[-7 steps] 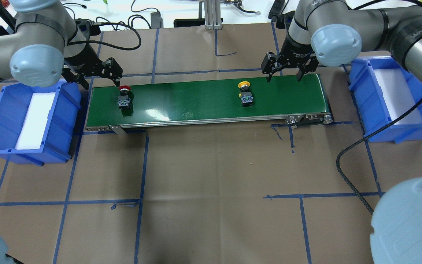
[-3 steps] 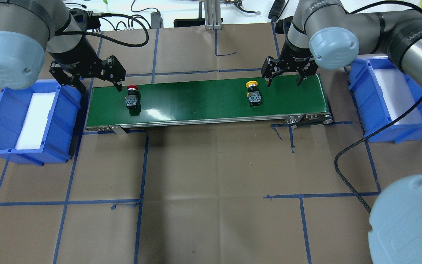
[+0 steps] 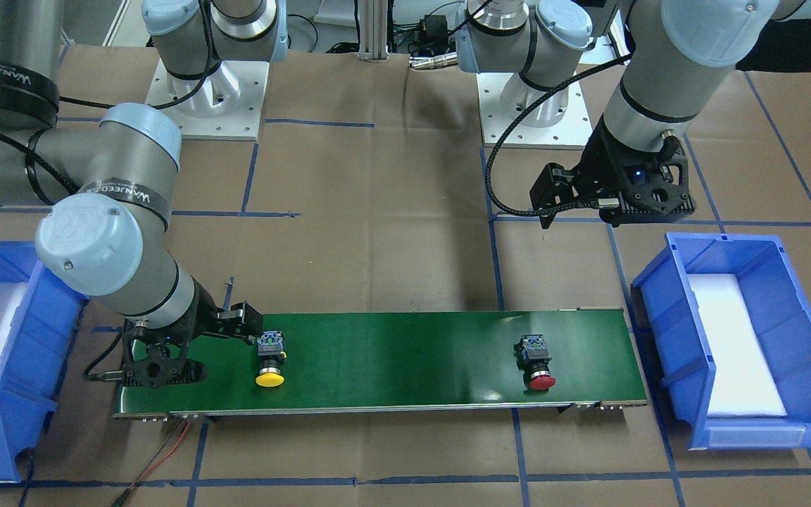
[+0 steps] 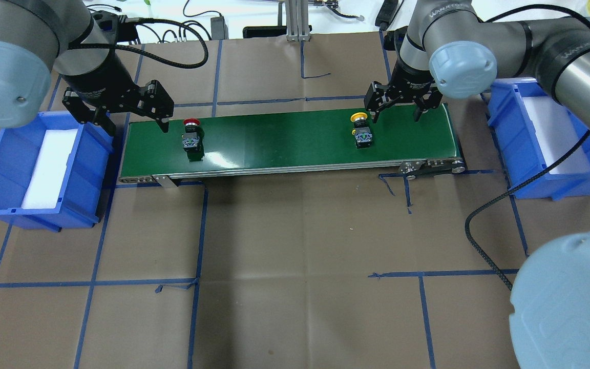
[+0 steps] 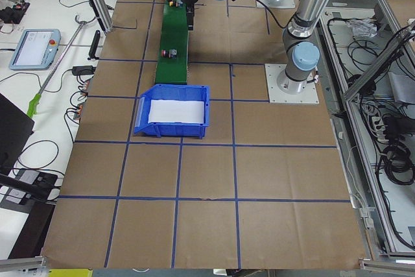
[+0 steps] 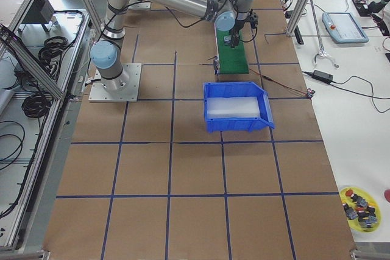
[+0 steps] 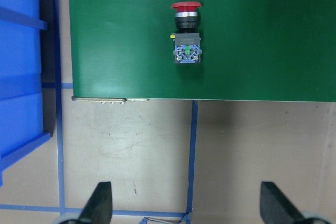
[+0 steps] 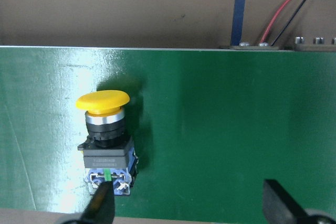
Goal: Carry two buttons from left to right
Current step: 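Grasp the yellow button on the conveyor with the right gripper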
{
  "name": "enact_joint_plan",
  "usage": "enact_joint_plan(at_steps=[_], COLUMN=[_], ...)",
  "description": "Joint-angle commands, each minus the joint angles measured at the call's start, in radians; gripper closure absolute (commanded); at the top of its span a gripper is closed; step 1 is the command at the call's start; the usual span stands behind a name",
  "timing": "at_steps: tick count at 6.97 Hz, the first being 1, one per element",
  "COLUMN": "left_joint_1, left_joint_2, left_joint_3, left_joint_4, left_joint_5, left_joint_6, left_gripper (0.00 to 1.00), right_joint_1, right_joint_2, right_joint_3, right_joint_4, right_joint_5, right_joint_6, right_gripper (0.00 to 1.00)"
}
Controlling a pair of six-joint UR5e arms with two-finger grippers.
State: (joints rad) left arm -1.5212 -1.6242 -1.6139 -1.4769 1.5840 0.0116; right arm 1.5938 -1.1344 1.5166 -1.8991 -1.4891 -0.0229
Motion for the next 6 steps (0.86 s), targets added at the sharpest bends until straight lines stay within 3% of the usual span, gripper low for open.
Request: enact_joint_plan(at_steps=[1,6], left_joint_1=[-0.001,-0.001], left_joint_2=[0.007,0.018], left_joint_3=[0.003,0.003], left_joint_4=[0.000,0.013], left_joint_5=[-0.002,-0.004], left_joint_6=[0.002,0.014], left_gripper=[0.00,0.00], right_joint_1=[0.000,0.000], right_joint_2=[0.007,0.033], right_joint_3=[-0.007,0.005], right_joint_4=[-0.006,-0.048], right_joint_5=[0.006,-0.002], right_joint_6=[0.058,0.067], right_gripper=[0.01,0.01])
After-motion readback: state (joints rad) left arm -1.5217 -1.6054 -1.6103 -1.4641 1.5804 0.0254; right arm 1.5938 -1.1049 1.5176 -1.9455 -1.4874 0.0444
